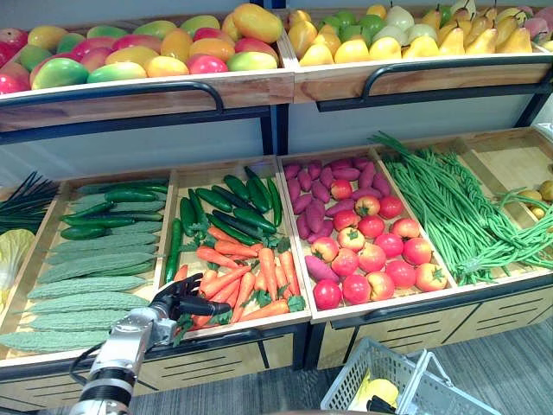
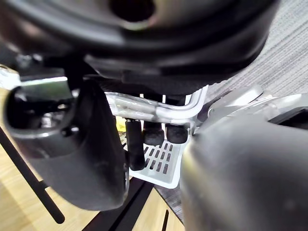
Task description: Pick vegetable in the basket
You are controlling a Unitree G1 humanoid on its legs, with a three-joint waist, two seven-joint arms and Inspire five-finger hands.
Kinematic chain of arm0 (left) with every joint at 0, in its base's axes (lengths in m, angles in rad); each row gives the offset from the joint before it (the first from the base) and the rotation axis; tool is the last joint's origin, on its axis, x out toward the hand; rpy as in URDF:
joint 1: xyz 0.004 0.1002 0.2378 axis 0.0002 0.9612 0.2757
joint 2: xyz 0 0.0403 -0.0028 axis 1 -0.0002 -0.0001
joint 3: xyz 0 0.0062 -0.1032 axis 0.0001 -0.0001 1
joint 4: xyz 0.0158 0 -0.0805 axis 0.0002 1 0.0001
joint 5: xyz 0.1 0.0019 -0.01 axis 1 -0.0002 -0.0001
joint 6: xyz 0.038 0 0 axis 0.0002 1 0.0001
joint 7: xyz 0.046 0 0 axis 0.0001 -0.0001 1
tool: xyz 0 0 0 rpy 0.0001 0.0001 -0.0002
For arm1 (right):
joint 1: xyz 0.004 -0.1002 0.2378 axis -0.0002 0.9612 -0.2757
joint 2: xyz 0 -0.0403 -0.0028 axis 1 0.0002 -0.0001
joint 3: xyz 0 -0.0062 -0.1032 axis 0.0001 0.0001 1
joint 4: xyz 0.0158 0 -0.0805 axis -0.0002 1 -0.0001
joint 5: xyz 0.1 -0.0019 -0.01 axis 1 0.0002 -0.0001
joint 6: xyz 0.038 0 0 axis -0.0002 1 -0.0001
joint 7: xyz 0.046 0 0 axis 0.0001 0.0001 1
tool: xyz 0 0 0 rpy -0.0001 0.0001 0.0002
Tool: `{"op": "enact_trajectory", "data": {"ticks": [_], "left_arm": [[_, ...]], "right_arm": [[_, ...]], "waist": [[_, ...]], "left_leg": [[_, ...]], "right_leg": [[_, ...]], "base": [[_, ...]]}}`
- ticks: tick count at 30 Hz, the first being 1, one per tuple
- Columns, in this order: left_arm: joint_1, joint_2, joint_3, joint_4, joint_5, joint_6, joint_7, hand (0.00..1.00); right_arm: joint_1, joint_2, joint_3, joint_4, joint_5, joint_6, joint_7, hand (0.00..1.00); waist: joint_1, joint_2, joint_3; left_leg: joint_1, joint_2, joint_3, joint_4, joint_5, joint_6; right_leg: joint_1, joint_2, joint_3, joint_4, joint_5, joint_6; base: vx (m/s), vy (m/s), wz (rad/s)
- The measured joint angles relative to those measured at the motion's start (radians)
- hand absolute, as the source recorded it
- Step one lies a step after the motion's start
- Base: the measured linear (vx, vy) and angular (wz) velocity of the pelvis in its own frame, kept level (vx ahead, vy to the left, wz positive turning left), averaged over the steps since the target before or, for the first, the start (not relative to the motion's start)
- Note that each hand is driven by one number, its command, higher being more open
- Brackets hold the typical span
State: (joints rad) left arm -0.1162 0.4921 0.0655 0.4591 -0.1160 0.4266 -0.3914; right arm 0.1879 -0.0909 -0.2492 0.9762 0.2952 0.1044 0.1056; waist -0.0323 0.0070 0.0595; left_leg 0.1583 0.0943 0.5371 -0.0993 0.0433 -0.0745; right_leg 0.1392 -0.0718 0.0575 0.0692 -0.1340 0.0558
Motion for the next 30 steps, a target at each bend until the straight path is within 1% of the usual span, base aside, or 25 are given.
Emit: {"op": "enact_trajectory", "data": {"ticks": [3,8,9,13,17,19,20,22,24,26,28,30], "left_arm": [[-0.015,0.012,0.006,0.003,0.006,0.024,-0.031,1.00],[-0.036,0.010,0.043,0.033,0.041,0.055,-0.076,1.00],[-0.043,0.010,0.049,0.040,0.051,0.064,-0.087,0.00],[-0.072,0.009,0.120,0.093,0.122,0.096,-0.129,0.00],[-0.109,0.017,0.161,0.158,0.206,0.113,-0.131,0.00],[-0.111,0.017,0.161,0.182,0.214,0.131,-0.133,0.00],[-0.110,0.017,0.161,0.194,0.219,0.132,-0.133,0.00],[-0.111,0.012,0.175,0.204,0.226,0.140,-0.140,0.00],[-0.115,0.008,0.203,0.211,0.220,0.141,-0.183,0.00],[-0.117,0.007,0.206,0.216,0.221,0.144,-0.196,0.00],[-0.115,-0.001,0.219,0.218,0.222,0.145,-0.197,0.00],[-0.116,-0.010,0.232,0.227,0.223,0.141,-0.180,0.00]], "right_arm": [[-0.001,-0.002,0.002,0.000,0.002,0.000,0.000,0.00],[-0.004,-0.009,0.003,-0.001,0.003,0.000,0.002,0.00],[-0.005,-0.014,0.003,-0.001,0.003,0.000,0.003,0.00],[-0.007,-0.020,0.004,-0.001,0.004,-0.004,0.004,0.00],[-0.018,-0.020,0.004,-0.001,0.015,-0.004,0.007,0.00],[-0.022,-0.020,0.004,-0.001,0.019,-0.005,0.008,0.00],[-0.027,-0.020,0.004,-0.001,0.020,-0.005,0.008,0.00],[-0.036,-0.016,0.004,-0.001,0.020,-0.004,0.010,0.00],[-0.036,-0.014,0.004,-0.001,0.021,-0.005,0.014,0.00],[-0.037,-0.015,0.004,-0.001,0.021,-0.005,0.015,0.00],[-0.037,-0.015,0.003,-0.001,0.021,-0.005,0.015,0.00],[-0.038,-0.015,0.003,-0.001,0.021,-0.005,0.017,0.00]], "waist": [[0.001,0.002,0.004],[-0.001,0.007,0.014],[-0.001,0.011,0.016],[-0.007,0.019,0.022],[-0.009,0.016,0.038],[-0.018,0.019,0.047],[-0.024,0.016,0.054],[-0.025,0.014,0.059],[-0.027,0.016,0.059],[-0.028,0.020,0.058],[-0.029,0.024,0.058],[-0.030,0.030,0.060]], "left_leg": [[0.001,0.001,0.002,0.000,-0.001,-0.002],[0.003,0.003,0.015,0.000,-0.005,-0.005],[0.006,0.004,0.023,0.000,-0.008,-0.007],[0.011,0.005,0.038,0.000,-0.013,-0.010],[0.019,0.005,0.058,0.000,-0.019,-0.016],[0.027,0.005,0.065,0.000,-0.020,-0.017],[0.030,0.006,0.071,0.000,-0.020,-0.017],[0.035,0.009,0.084,0.001,-0.020,-0.018],[0.036,0.016,0.092,0.001,-0.017,-0.022],[0.038,0.027,0.097,0.002,-0.013,-0.028],[0.039,0.040,0.102,0.002,-0.009,-0.034],[0.040,0.054,0.105,0.004,-0.005,-0.041]], "right_leg": [[0.001,0.001,0.002,0.000,0.000,0.000],[0.001,0.004,0.013,0.000,0.000,0.000],[0.000,0.004,0.020,0.000,0.000,-0.001],[-0.003,0.007,0.035,0.000,0.000,-0.001],[-0.005,0.013,0.057,-0.001,0.000,-0.001],[-0.005,0.014,0.061,0.000,0.000,-0.002],[-0.004,0.015,0.063,0.000,0.000,-0.002],[-0.006,0.021,0.068,0.004,0.002,-0.005],[-0.015,0.027,0.075,0.016,0.005,-0.009],[-0.016,0.035,0.077,0.017,0.009,-0.016],[-0.017,0.045,0.078,0.017,0.013,-0.022],[-0.018,0.058,0.078,0.017,0.015,-0.025]], "base": [[-0.02,-0.046,-0.01],[-0.04,-0.048,-0.08],[-0.04,-0.044,-0.15],[-0.03,-0.051,-0.12],[-0.01,-0.057,-0.14],[0.00,-0.067,-0.12],[0.00,-0.065,-0.09],[-0.01,-0.072,-0.13],[-0.02,-0.089,-0.11],[-0.03,-0.104,-0.07],[-0.05,-0.122,-0.06],[-0.06,-0.130,-0.04]]}}
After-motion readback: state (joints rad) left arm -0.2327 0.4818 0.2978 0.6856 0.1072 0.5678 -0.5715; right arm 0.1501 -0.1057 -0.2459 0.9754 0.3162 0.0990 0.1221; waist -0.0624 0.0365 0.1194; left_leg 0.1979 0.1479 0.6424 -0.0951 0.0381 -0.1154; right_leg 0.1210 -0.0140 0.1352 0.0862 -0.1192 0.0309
